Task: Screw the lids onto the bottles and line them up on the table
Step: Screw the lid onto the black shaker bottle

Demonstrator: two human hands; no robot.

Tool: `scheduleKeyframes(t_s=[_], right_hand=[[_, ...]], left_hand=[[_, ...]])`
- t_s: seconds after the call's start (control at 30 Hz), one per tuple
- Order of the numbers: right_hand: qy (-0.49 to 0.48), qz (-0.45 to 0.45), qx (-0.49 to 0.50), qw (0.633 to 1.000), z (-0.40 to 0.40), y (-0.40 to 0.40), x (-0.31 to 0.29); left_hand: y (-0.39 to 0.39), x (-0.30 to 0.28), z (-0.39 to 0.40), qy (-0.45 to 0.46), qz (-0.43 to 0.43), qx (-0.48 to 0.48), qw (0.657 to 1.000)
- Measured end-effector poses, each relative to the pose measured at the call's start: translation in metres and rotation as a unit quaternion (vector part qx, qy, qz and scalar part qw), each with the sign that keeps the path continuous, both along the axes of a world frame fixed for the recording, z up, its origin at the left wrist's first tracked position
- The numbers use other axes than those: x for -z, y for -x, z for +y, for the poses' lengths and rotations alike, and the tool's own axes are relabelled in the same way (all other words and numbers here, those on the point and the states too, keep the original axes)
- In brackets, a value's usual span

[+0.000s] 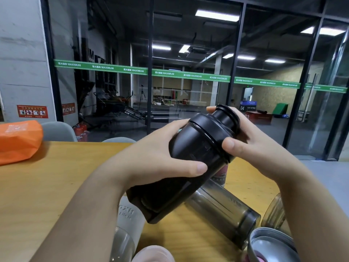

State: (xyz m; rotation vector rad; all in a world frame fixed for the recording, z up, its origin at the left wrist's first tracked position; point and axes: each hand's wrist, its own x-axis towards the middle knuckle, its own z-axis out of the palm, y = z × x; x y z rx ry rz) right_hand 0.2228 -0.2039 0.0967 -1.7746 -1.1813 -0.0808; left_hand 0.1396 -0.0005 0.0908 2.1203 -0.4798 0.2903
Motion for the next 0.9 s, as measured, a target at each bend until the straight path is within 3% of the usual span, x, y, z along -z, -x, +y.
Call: scheduleKeyframes(t_s=[0.37,0.57,0.73,0.9], right_hand=[[-0.001,0.039,0.026,0.999,0.006,-0.003,0.003],[0.031,0.059,0.12,0.99,0.016,-0.005,0.008],[0.065,0.091,0.19,0.975,0.02,-0.005,0.01],[0.093,0.076,0.233,0.965,0.018,-0.002,0.007]], left_hand=[[-0.004,0.005,-0.003,-0.025,-0.001,-0.054,0.998],[-0.01,0.01,-0.007,-0.115,-0.015,-0.136,0.984],[-0.017,0.016,-0.016,-0.247,-0.078,-0.176,0.95],[-0.022,0.02,-0.018,-0.264,-0.109,-0.172,0.943]])
